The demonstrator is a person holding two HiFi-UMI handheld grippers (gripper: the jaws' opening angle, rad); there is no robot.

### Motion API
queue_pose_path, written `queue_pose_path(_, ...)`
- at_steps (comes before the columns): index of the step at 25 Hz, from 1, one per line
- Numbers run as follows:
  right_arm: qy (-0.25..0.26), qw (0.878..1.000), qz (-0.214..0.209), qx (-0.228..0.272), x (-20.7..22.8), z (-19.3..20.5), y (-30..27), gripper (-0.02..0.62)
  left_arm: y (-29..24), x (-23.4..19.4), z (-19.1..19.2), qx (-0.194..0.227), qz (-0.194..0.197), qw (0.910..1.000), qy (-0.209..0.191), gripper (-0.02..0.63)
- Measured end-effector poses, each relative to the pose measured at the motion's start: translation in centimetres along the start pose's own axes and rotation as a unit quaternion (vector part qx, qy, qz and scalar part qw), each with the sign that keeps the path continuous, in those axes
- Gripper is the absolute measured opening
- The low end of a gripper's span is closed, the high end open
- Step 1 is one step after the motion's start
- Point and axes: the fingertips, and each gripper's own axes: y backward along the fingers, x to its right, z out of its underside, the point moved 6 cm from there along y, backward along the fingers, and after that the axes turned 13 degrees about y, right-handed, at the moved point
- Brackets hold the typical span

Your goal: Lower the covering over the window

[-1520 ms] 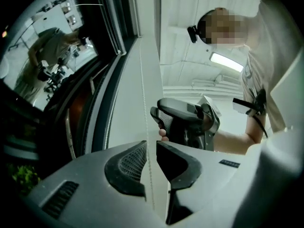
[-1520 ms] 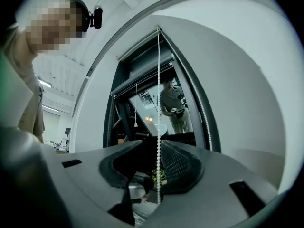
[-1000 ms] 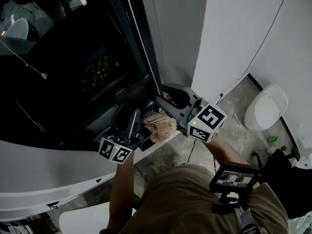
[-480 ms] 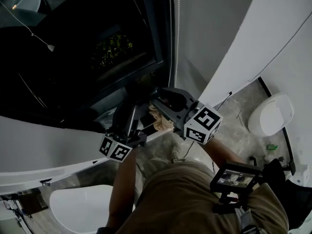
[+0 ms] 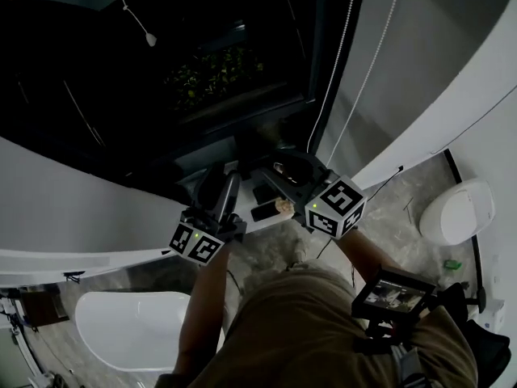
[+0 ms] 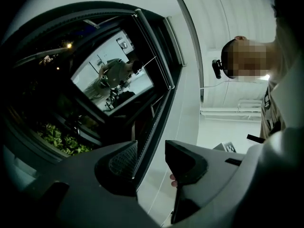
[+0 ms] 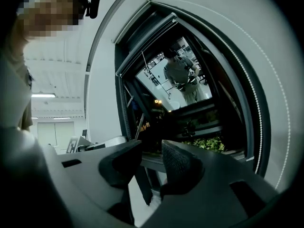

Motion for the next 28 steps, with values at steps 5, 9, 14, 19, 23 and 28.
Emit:
queue_pose_path(5, -0.002, 1.000, -0.010, -0.010, -3.6, 0.3, -2.5, 0.114, 3.8, -1.0, -2.3, 0.003, -0.010, 0.9999, 0.000, 0.173)
queue_pose_path(9, 0.008, 1.000, -0.015, -0.015, -6.1, -0.1, -3.8, 0.114, 6.3, -1.4, -3.6, 0.006, -0.013, 0.9999, 0.000, 0.173)
queue_pose_path(14, 0.029, 0.999, 0.001, -0.022, -8.9, -0.3, -4.4, 0.114, 9.9, -1.4, -4.5, 0.003, -0.015, 0.9999, -0.002, 0.173)
queue_pose_path(19, 0.056, 0.998, 0.019, -0.034, -11.3, -0.4, -4.8, 0.114, 13.7, -1.6, -5.8, 0.012, -0.025, 0.9996, 0.000, 0.173)
queue_pose_path(23, 0.067, 0.996, 0.029, -0.050, -13.9, 0.1, -5.0, 0.114, 17.1, -1.5, -6.7, 0.013, -0.034, 0.9993, -0.011, 0.173)
queue_pose_path(28, 0.079, 0.994, 0.038, -0.064, -16.0, 1.2, -4.6, 0.114, 19.4, -1.9, -6.3, 0.007, -0.044, 0.9988, -0.018, 0.173)
